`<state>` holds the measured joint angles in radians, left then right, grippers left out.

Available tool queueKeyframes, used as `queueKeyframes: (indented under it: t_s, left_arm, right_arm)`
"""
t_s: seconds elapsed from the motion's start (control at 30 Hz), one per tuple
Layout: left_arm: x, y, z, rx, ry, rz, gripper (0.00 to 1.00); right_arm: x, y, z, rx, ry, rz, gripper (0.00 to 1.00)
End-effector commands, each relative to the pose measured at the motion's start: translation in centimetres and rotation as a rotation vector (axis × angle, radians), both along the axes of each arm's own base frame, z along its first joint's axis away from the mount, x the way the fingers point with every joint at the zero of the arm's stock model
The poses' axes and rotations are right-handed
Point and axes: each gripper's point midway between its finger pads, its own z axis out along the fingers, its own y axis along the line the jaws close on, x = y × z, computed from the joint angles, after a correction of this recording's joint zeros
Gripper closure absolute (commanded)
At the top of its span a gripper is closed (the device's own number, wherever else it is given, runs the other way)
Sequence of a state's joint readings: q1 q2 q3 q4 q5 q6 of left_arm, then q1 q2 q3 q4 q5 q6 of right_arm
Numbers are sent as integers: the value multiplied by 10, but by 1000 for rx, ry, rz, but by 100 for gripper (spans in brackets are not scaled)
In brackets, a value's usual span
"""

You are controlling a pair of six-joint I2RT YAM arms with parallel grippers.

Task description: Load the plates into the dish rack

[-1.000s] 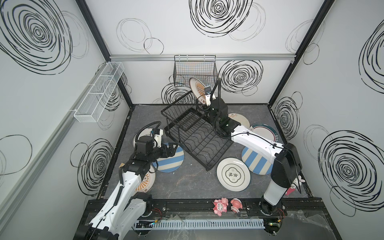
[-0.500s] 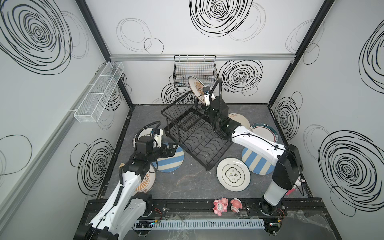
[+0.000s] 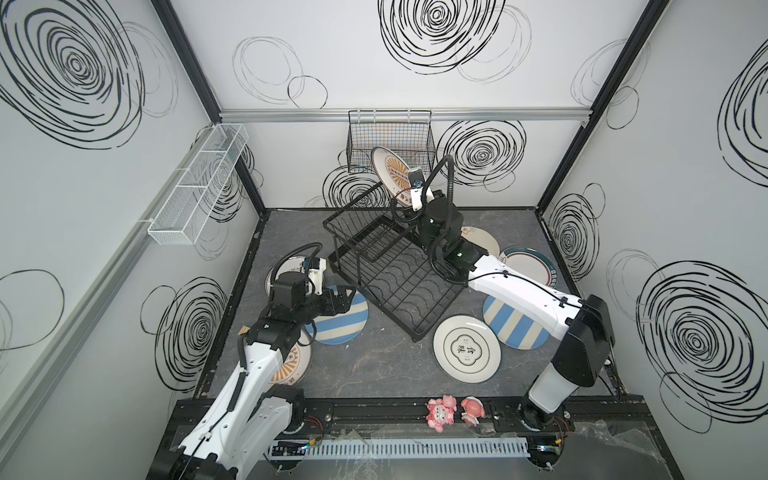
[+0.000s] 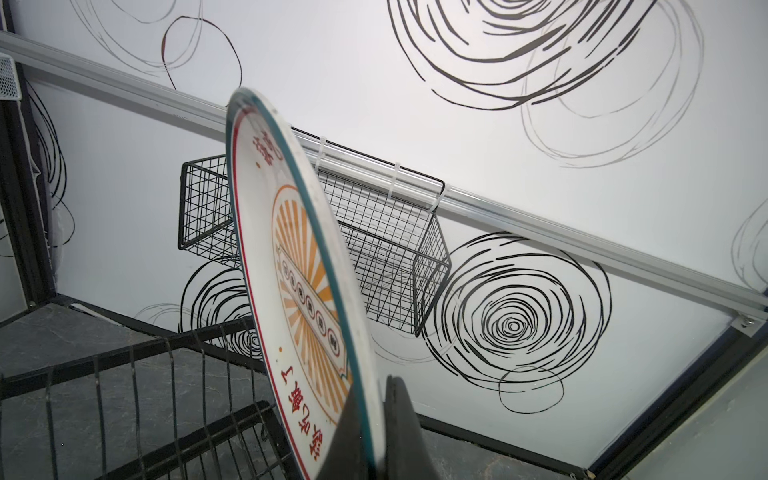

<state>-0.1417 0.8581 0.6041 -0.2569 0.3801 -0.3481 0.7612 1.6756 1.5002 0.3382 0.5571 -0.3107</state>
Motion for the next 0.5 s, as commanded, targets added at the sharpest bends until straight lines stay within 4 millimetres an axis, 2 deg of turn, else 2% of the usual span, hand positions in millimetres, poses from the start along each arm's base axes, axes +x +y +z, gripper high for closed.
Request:
queueKeyframes:
  t_s: [0.0,0.47]
  left_arm:
    - [5,-1,9,2,-51,-4,4]
    - [5,-1,8,0,-46,-5,4]
  right_arm:
    - [-4,-19,29,94,-72,-28,100]
    - [-1,-21,12,115,-37,-16,100]
